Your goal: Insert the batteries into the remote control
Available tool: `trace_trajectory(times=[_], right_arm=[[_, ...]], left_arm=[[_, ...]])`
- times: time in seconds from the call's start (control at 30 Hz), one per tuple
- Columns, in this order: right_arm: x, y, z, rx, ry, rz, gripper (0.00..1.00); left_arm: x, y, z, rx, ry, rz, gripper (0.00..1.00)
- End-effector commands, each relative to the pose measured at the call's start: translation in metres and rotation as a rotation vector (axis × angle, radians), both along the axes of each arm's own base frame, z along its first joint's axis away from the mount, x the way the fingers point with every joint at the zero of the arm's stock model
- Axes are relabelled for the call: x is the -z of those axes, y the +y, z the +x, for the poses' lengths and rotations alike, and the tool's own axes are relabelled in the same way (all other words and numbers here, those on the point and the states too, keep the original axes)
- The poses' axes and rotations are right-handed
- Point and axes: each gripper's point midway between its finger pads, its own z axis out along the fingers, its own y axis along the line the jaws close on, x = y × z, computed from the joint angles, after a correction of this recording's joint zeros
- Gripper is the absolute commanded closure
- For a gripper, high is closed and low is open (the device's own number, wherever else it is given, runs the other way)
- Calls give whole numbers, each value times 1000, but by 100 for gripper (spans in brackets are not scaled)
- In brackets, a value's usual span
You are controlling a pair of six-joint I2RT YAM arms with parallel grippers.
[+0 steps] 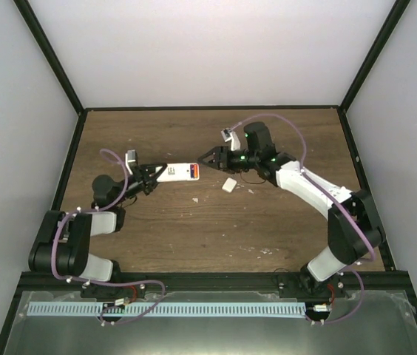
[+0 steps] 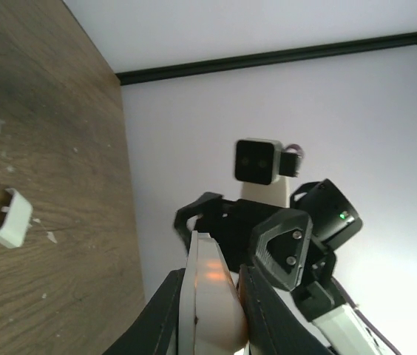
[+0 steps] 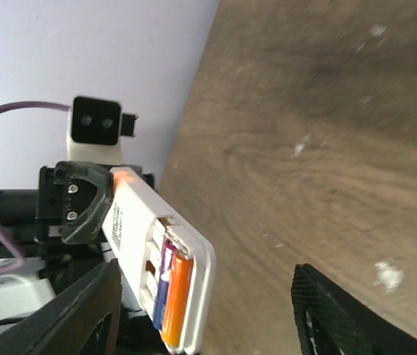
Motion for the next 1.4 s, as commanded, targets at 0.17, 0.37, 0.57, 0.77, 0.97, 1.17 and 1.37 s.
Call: trace_trajectory(times=[0.17,0.37,0.57,0.77,0.97,1.17,1.37], right_arm=[[23,-70,46,197,-211,-488,25],[59,-92,62,135,-319,-733,22],[98,-84,62,-79,-456,-799,21],[128,-74,62,-223,-508,-798,18],[154,-72,60,-324,-503,-799,15],[177,-79,59,-379,-458,-835,14],[192,-85,57,-412,-425,-842,16]], left_arm=[[28,12,10,-52,82,151,100],[33,17,15,-75,84,228,100],[25,20,19,-85,46,255,100],[25,23,21,-110,42,260,100],[27,26,23,-129,48,271,100],[29,28,25,-140,54,276,100],[32,29,28,-148,64,279,100]])
